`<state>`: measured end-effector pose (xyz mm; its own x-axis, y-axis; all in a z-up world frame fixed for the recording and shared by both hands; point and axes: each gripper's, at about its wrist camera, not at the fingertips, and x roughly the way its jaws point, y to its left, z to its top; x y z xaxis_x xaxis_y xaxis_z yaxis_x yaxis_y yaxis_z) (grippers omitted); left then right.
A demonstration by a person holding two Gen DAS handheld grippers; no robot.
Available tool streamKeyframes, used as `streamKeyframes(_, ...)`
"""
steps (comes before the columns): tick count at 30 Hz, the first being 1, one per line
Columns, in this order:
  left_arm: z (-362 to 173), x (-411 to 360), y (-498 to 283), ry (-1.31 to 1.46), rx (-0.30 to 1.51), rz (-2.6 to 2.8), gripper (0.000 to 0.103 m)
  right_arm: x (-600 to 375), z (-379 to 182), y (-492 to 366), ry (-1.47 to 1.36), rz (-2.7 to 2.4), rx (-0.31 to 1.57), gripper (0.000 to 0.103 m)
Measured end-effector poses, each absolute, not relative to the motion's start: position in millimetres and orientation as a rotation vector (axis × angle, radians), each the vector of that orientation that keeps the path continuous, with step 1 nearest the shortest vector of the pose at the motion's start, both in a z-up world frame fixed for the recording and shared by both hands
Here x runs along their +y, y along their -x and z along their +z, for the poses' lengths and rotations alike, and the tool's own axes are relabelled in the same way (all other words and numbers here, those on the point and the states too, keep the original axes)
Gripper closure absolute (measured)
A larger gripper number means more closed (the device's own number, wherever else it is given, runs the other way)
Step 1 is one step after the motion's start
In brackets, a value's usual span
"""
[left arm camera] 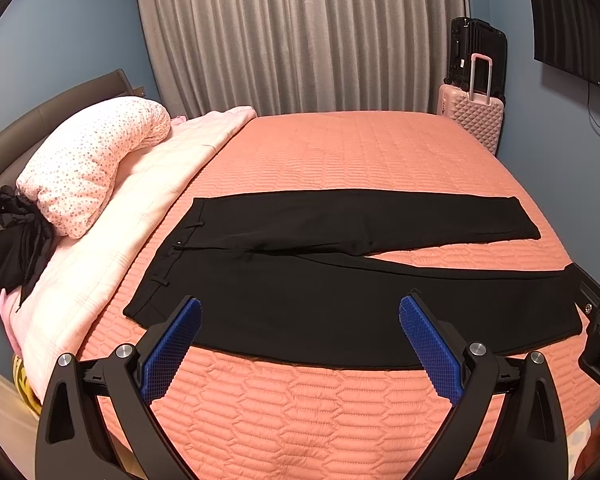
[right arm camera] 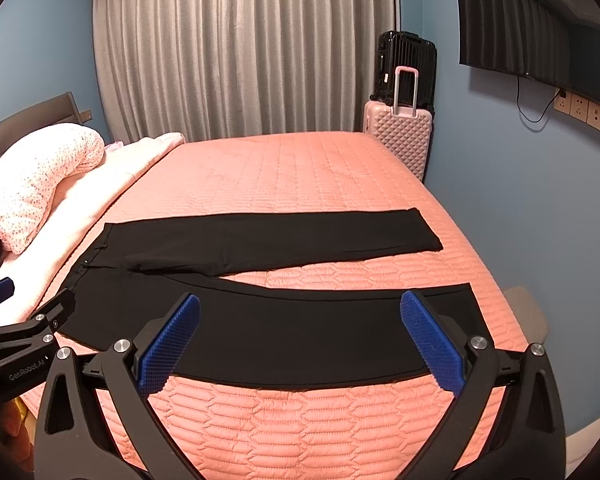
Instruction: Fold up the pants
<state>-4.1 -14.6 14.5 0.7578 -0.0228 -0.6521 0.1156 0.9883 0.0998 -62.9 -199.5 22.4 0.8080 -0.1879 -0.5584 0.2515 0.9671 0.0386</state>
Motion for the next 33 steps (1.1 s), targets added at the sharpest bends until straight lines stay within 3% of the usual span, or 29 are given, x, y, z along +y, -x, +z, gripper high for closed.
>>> streamKeyframes(33,20,-14,12,-0.136,0.675,-0.101,0.005,-187,27,65,-0.049,-0.198,0.591,0.005)
